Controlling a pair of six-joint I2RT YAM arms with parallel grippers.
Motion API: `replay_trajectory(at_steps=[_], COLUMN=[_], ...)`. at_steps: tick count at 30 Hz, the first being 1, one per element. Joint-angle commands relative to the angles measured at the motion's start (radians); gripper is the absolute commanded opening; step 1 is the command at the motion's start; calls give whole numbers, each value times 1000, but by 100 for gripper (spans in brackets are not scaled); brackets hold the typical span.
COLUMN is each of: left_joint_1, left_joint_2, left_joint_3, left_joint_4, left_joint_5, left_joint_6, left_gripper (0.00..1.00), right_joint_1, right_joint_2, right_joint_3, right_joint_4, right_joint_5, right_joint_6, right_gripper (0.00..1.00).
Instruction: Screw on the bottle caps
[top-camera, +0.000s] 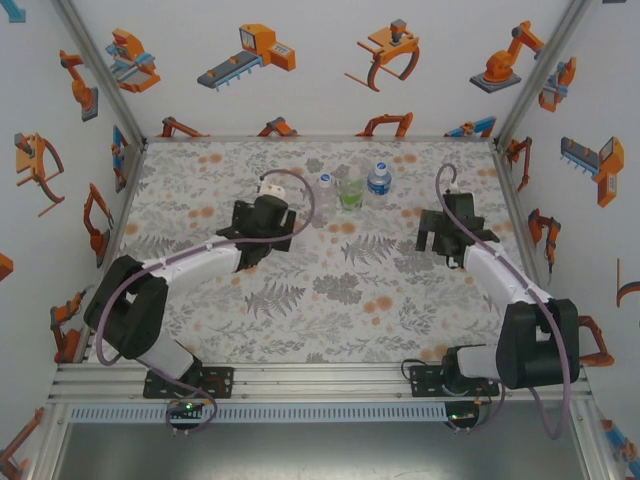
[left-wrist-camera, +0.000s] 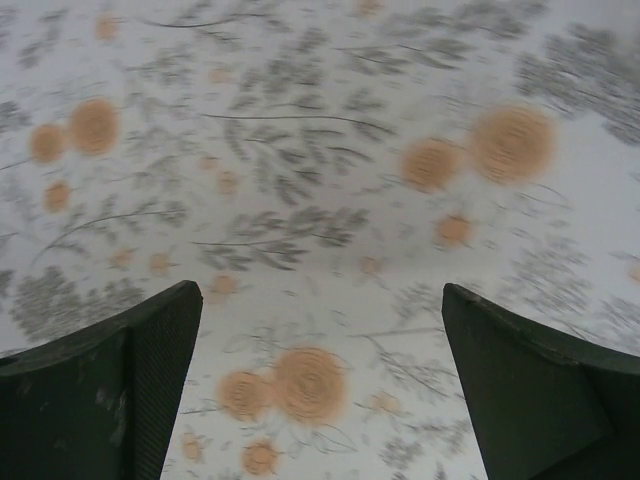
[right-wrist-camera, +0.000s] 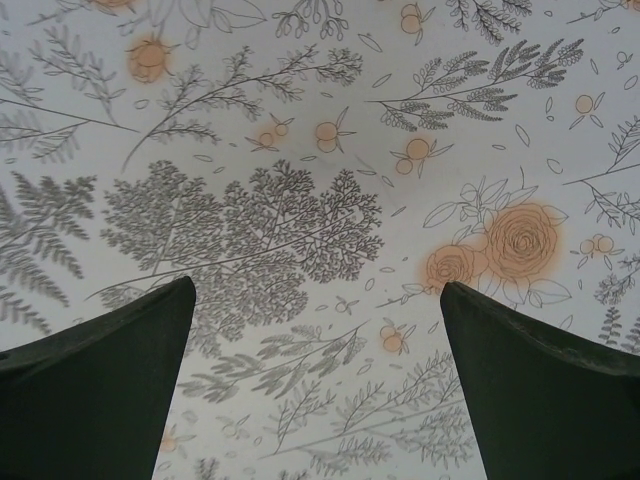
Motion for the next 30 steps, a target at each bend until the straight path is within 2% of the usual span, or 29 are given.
replay_trajectory(at_steps=[1,6,8,11,13,17,20,22,24,26,27,28,30], left_joint_1=[61,150,183,217,249,315,342,365,407,448,461,464,485], left_joint_2=[-47,-62,-70,-93,-118,-140,-142,-154,-163,-152,-148,-160,-143], left_joint_3=[-56,-133,-145,-216,-250,-279,-297,-346,-402,-463,-481,-482,-522], left_joint_4=[97,239,271,430,479,481,458,510,560,650,703,683,794], left_joint_5=[-137,-202,-179,-161,-96,-32,-50,-29,68,139,144,155,219], left_joint_6=[25,92,109,189,210,201,205,206,191,166,171,177,216], left_gripper=[97,97,97,97,97,97,97,97,97,97,97,97,97], right_joint_1=[-7,-8,-13,-25,-41,-84,-89,-90,-92,-92,-92,-92,-92], right_joint_2=[-20,-6,13,53,69,148,209,224,229,228,226,228,227], right_joint_3=[-92,-277,-334,-352,-363,-407,-419,-423,-409,-398,-392,-390,-391], right_joint_4=[280,697,834,912,957,1111,1181,1205,1186,1164,1148,1147,1146], right_joint_5=[27,28,28,29,-1,-51,-77,-107,-104,-40,1,28,78], right_joint_6=[-68,-151,-179,-196,-209,-189,-192,-200,-197,-173,-156,-146,-128], right_gripper=[99,99,99,99,100,99,99,99,99,99,99,99,99])
